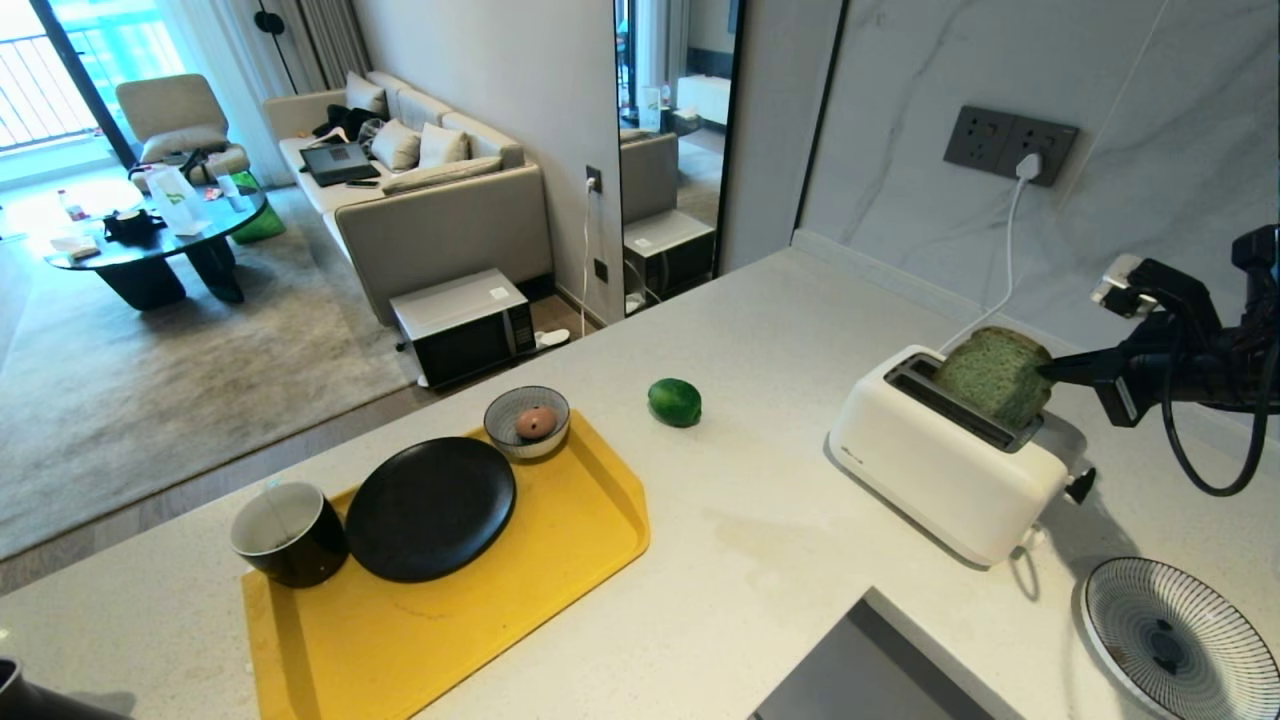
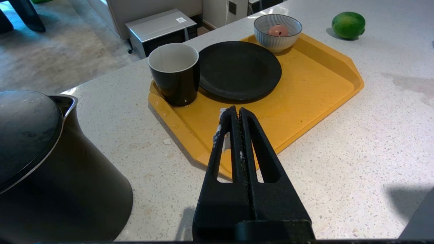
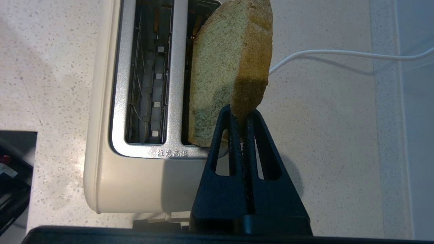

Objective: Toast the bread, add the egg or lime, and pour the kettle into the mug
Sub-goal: Put the bread slices in the toaster

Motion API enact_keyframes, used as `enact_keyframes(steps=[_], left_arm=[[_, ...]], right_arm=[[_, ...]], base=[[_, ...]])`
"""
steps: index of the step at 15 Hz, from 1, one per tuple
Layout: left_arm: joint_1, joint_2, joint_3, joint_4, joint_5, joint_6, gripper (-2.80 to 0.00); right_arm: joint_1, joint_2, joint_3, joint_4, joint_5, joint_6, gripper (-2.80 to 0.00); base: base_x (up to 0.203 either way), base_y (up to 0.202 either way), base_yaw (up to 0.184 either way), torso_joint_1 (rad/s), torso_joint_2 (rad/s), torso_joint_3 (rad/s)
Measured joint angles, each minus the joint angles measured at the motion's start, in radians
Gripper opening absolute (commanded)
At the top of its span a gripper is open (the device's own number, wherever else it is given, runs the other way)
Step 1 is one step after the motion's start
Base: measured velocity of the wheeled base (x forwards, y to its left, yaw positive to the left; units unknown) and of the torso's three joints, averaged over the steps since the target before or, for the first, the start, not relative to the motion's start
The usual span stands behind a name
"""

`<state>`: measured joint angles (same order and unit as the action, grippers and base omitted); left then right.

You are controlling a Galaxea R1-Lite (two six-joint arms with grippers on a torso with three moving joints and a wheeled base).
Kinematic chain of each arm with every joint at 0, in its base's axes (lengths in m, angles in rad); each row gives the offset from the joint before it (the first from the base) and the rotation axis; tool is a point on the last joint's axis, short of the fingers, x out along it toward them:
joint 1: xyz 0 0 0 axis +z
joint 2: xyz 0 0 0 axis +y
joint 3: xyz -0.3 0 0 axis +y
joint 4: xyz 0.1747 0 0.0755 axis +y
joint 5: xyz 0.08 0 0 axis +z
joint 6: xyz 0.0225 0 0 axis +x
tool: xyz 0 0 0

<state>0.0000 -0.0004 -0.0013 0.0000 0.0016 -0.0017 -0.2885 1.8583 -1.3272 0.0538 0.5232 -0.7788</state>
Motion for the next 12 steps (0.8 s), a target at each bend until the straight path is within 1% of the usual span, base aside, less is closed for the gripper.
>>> enact_keyframes(steps=[2,3,9,12], left_arm=[[0.000,0.000,0.000,0.000,-0.001,0.000,-2.80],[0.000,0.000,0.000,0.000,0.000,0.000,-2.80],[0.000,0.000,0.000,0.000,0.000,0.000,-2.80],[0.000,0.000,0.000,0.000,0.000,0.001,-2.80]], right_arm=[[0.000,0.009,-0.001,-0.007,-0.002,-0.006,-2.80],[0.000,0.014,-0.002,-0.017,-0.003,-0.007,0.00],[0.001,0.013,0.027,-0.025,0.004,-0.006,0.00],[0.000,-0.026,0.066,-0.024,0.007,-0.001,0.00]], base=[[0.000,0.000,0.000,0.000,0.00,0.000],[0.000,0.000,0.000,0.000,0.00,0.000],[0.000,0.000,0.000,0.000,0.00,0.000],[0.000,0.000,0.000,0.000,0.00,0.000]])
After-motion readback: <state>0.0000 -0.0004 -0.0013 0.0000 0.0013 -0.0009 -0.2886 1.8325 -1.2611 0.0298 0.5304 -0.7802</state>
